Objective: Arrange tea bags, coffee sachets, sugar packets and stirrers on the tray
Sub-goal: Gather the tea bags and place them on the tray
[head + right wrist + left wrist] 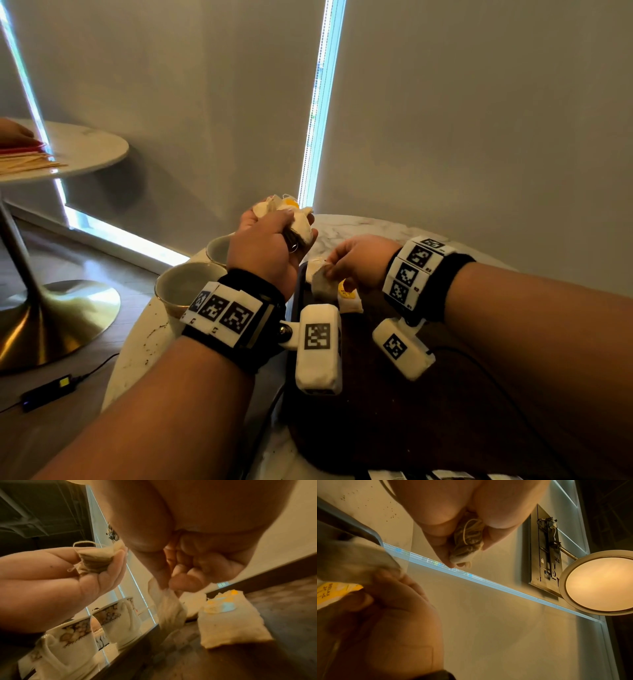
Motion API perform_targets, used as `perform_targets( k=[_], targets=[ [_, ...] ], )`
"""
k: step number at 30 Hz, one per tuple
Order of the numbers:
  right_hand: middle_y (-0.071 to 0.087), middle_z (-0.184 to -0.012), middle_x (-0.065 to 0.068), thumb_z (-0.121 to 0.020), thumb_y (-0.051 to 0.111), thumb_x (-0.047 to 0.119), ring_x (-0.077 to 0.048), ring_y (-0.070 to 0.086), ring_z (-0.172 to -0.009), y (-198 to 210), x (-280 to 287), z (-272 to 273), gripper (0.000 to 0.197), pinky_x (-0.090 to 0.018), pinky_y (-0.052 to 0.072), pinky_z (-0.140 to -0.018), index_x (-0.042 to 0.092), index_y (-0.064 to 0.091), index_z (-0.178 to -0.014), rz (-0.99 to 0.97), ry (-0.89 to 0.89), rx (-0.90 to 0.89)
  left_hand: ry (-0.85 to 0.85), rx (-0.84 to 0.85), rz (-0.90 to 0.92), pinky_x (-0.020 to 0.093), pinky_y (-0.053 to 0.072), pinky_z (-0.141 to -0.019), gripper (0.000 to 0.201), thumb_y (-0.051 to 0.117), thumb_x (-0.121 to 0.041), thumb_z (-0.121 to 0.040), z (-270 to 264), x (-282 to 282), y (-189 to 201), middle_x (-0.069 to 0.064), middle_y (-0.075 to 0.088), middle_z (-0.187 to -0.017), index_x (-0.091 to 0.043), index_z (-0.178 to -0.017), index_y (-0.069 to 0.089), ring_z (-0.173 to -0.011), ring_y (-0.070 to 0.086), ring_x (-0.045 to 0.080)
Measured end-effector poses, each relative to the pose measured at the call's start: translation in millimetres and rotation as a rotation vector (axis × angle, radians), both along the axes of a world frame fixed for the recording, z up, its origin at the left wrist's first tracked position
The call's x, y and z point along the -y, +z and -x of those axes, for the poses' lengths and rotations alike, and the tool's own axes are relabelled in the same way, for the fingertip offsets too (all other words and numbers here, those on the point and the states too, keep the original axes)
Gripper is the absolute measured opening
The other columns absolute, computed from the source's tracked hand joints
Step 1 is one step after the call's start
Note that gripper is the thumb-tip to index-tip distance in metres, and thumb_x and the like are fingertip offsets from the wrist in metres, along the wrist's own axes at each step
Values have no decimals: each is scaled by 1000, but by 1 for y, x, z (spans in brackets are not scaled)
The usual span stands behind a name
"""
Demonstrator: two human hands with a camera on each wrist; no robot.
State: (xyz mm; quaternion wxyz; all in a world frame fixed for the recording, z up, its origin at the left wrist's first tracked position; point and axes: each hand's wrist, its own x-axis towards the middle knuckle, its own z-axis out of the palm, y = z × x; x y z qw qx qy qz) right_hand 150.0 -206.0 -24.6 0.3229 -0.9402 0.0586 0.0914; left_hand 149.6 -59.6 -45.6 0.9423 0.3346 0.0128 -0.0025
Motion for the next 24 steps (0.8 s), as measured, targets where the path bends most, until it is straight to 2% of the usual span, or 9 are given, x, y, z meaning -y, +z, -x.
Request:
perform_targets(
  k=[4,6,8,14,16,17,20,22,24],
  targets=[
    [73,-103,0,-93,68,25,-11,65,-79,-7,-6,-10,22,-22,50,-63,15,71,-111,132,21,-20,-4,-2,-10,38,61,-71,36,56,-4,-98,-1,0,-2,20,64,-125,-21,-129,51,-98,75,28],
    [70,-116,-2,-93,66,34,-17,65,-103,-8,-7,-17,32,-32,54,-87,14,70,-119,246,14,20,-4,-3,-12,38,61,-70,36,56,-5,-98,-1,0,-2,20,64,-124,-20,-130,51,-97,75,28],
    [66,-125,-3,-95,62,40,-22,60,-117,-9,-8,-23,41,-38,48,-103,14,65,-127,358,7,32,-11,-6,-6,38,61,-69,33,56,-4,-98,-1,0,-1,20,65,-123,-21,-126,53,-95,75,28],
    [68,-127,-7,-100,57,28,-17,65,-104,-10,-8,-30,33,-24,51,-95,7,67,-125,241,-58,-11,-9,-7,-26,39,62,-70,26,55,-3,-98,1,1,0,19,65,-120,-24,-114,54,-96,73,29],
    [66,-130,-12,-98,61,21,-17,65,-90,-14,-4,-34,32,-16,55,-81,5,67,-125,103,-86,-10,-12,-7,-34,39,62,-72,26,55,-4,-99,1,1,1,19,66,-119,-24,-114,54,-97,73,29],
    [68,-126,-11,-94,66,20,-16,67,-87,-16,-2,-35,31,-20,57,-81,8,69,-122,58,-95,21,-12,-7,-36,39,62,-72,27,55,-4,-99,1,1,1,18,66,-119,-24,-117,54,-97,73,29],
    [72,-116,-6,-88,70,19,-19,70,-100,-20,3,-34,28,-33,58,-89,15,73,-115,50,-113,61,-12,-6,-32,38,62,-71,29,55,-4,-99,1,1,0,18,65,-118,-23,-121,53,-97,72,29],
    [71,-117,-4,-91,68,21,-22,67,-108,-17,1,-30,28,-34,55,-93,14,71,-118,111,-98,64,-13,-6,-28,38,62,-70,30,55,-4,-98,2,1,0,18,66,-118,-23,-122,54,-95,73,28],
    [70,-114,-2,-92,68,21,-19,65,-104,-12,0,-26,27,-31,53,-89,15,69,-118,188,-96,113,-9,-10,-16,37,62,-69,27,55,-3,-98,2,2,1,17,67,-115,-24,-116,56,-89,75,25]
  ],
)
